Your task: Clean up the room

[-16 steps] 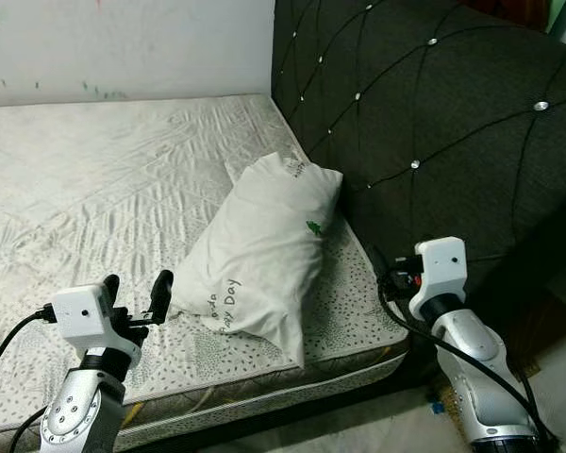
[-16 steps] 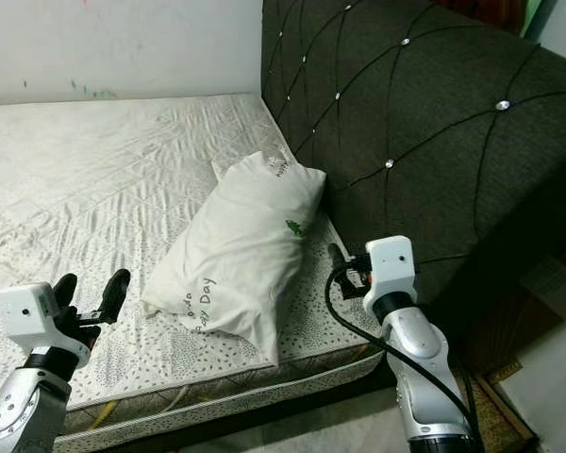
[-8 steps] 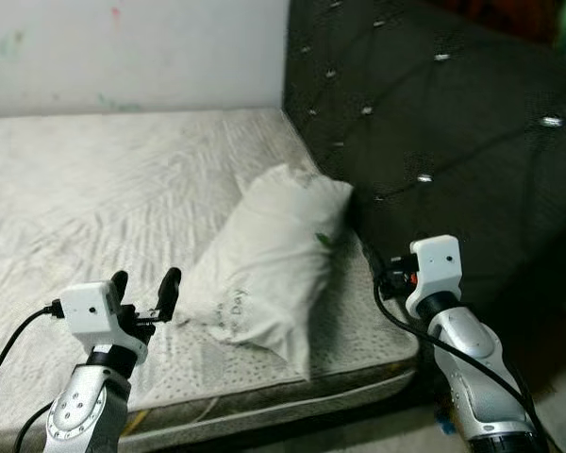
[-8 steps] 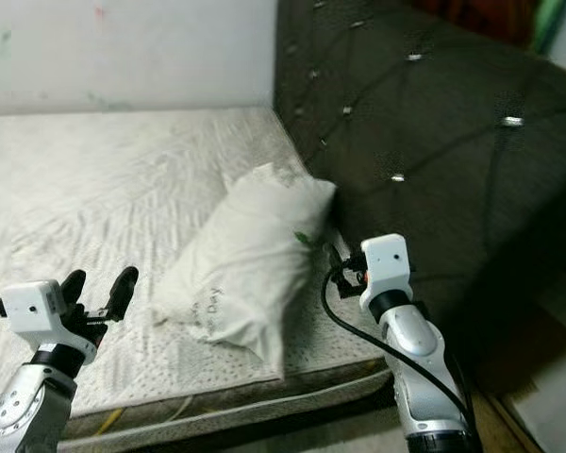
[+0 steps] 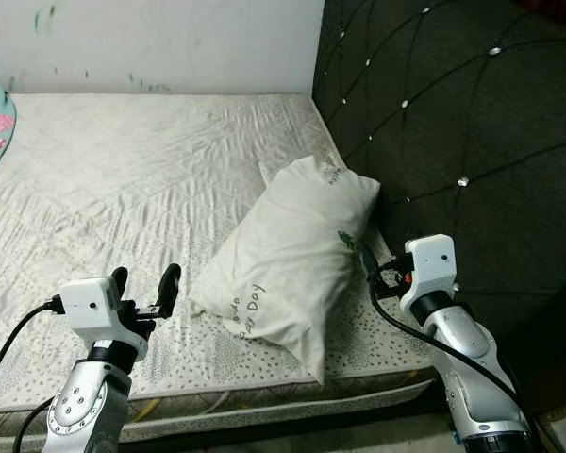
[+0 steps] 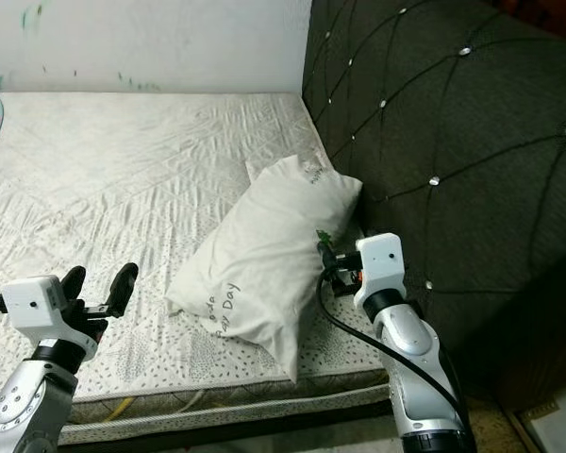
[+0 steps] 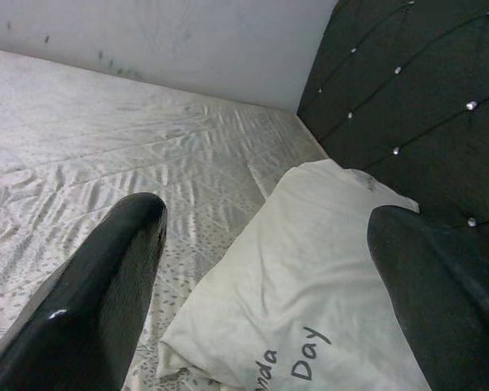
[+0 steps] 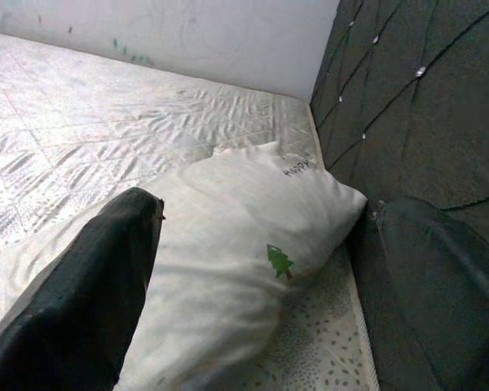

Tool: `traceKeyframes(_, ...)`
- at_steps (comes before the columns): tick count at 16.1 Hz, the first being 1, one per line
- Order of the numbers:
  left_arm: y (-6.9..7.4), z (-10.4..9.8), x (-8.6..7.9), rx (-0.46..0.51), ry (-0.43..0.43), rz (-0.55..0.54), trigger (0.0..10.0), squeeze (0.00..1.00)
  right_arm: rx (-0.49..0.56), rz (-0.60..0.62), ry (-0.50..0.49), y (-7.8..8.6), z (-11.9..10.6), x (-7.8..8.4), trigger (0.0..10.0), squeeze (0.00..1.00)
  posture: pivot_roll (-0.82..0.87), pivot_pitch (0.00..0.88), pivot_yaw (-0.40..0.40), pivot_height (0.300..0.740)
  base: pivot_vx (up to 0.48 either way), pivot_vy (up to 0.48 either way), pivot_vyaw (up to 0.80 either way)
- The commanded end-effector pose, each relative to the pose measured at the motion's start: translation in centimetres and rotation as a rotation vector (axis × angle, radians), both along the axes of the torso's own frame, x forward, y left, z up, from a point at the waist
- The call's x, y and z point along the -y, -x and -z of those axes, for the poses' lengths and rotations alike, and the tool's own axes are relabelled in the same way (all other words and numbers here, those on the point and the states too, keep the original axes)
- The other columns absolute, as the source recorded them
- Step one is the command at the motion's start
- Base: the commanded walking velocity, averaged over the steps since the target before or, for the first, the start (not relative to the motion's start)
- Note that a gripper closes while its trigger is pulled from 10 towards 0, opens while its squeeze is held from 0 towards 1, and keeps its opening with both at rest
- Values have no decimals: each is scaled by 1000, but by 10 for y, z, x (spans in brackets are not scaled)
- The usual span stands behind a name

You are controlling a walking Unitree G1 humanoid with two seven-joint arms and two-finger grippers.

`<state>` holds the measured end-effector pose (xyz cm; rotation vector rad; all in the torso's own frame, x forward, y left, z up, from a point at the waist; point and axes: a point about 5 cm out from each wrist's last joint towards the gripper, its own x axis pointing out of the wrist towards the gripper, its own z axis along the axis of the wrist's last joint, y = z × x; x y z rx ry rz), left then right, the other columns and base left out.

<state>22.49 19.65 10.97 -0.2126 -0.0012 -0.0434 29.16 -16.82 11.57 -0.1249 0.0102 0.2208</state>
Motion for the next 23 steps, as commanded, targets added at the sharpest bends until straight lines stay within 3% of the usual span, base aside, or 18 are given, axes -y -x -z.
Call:
traceKeyframes(1, 0, 2, 2, -17, -5, 5, 10000, 0, 9, -5, -7, 0, -3, -1, 10000, 0, 42, 38, -28, 740, 0, 0, 0)
traceKeyframes(6, 2, 4, 2, -26, -7, 0, 10000, 0, 0, -40, -16, 3, -1, -6, 10000, 0, 45, 50, -32, 740, 0, 0, 0)
traceKeyframes(17, 6, 4, 3, -33, -12, -30, 10000, 0, -26, -103, -23, 7, 1, -13, 10000, 0, 48, 81, -51, 610, 0, 0, 0)
traceKeyframes(23, 8, 4, -2, -40, -14, -82, 10000, 0, -31, -122, -18, 6, 0, -12, 10000, 0, 47, 89, -56, 610, 0, 0, 0)
